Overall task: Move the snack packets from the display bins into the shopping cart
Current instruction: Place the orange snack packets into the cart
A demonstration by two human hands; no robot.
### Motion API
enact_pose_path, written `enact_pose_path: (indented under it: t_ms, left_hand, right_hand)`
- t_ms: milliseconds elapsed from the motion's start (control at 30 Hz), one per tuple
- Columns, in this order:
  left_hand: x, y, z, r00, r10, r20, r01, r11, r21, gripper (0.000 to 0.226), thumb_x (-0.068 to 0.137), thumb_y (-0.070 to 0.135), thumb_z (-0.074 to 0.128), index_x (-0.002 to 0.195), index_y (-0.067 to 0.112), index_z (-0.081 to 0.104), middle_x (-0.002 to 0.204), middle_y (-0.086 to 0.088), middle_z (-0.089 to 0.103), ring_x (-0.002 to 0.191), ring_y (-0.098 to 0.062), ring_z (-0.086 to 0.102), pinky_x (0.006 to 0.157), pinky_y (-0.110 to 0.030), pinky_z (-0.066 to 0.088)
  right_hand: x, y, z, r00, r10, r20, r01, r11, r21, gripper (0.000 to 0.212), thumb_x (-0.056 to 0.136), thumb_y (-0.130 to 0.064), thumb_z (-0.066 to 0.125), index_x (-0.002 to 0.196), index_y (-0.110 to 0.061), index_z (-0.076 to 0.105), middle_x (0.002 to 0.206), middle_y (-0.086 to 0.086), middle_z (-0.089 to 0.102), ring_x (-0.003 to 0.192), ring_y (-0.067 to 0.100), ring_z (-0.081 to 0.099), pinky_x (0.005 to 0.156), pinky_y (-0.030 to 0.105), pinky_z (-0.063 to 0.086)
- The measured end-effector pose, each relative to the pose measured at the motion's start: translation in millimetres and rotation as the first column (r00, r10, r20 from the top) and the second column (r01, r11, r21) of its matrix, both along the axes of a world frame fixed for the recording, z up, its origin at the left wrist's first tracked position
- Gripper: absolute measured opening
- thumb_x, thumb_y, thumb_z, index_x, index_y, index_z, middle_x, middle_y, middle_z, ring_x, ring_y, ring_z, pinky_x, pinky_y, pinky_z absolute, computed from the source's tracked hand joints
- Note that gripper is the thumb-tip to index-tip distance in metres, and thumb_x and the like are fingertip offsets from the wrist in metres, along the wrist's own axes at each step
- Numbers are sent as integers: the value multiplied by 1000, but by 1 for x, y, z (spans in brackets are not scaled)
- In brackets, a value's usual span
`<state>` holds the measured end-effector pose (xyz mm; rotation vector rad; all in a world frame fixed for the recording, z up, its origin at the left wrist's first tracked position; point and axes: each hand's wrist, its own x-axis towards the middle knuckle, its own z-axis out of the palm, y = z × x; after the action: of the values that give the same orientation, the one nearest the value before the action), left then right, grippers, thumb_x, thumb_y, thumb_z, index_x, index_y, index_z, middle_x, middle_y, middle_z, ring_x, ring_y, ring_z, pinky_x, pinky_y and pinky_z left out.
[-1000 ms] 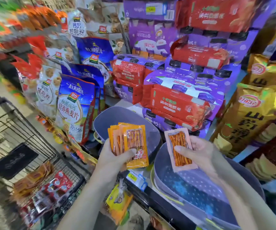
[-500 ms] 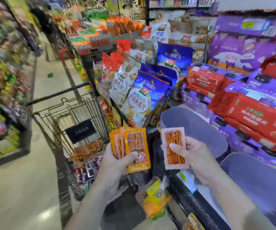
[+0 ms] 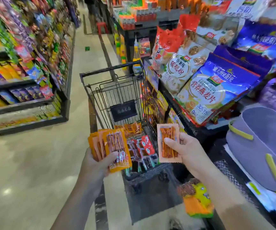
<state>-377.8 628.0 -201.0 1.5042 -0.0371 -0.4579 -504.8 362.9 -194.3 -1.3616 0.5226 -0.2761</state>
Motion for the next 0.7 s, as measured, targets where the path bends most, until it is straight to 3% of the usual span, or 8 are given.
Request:
enact_pose_path:
  t_ms: [100, 200, 300, 433, 533, 700]
  left_hand:
    - [19, 6, 0, 999, 45, -30, -46, 998, -48, 71, 59, 38, 91, 125, 31, 64, 113, 4, 80, 99, -21, 79, 67, -30, 65]
    - [46, 0, -12, 994, 72, -79, -73, 997, -12, 69, 60, 37, 91, 124, 33, 64, 112, 5, 80, 99, -19, 79, 66, -28, 64]
    - [77, -17, -24, 989, 104, -102, -102, 995, 24, 68, 62, 38, 91, 124, 33, 63, 113, 5, 80, 98, -19, 80, 68, -32, 64]
    - [131, -55, -48, 981, 142, -135, -132, 988, 77, 61, 71, 31, 92, 124, 30, 62, 111, 6, 80, 98, -19, 79, 74, -37, 64]
    - [177, -87, -68, 969, 173, -174, -153, 981, 122, 50, 83, 18, 89, 123, 29, 60, 108, 7, 79, 98, -19, 79, 69, -35, 65]
    - [256, -139, -110, 945, 246, -215, -196, 953, 232, 50, 84, 11, 88, 120, 29, 59, 101, 9, 79, 89, -13, 79, 63, -27, 63]
  right_hand:
    - [37, 1, -10, 998, 52, -41, -52, 999, -5, 53, 66, -57, 89, 109, -27, 78, 108, 7, 79, 101, 29, 76, 89, 55, 60]
    - [75, -8, -23, 993, 98, -71, -98, 995, 6, 62, 62, -65, 89, 111, -29, 77, 111, 6, 78, 104, 28, 76, 88, 51, 61]
    - [117, -24, -38, 985, 134, -107, -131, 991, 33, 40, 75, -52, 84, 108, -31, 78, 112, 6, 78, 104, 28, 76, 83, 48, 63]
    - [184, -57, -64, 974, 162, -159, -152, 986, 70, 15, 92, -30, 76, 107, -27, 78, 111, 8, 78, 102, 30, 76, 82, 53, 63]
    - [239, -84, -80, 960, 194, -201, -172, 978, 118, 14, 96, -24, 73, 109, -24, 78, 111, 9, 78, 101, 31, 76, 78, 51, 64]
    - [326, -123, -120, 935, 244, -255, -205, 964, 170, 16, 97, -21, 72, 112, -19, 75, 107, 9, 79, 97, 29, 77, 70, 43, 64]
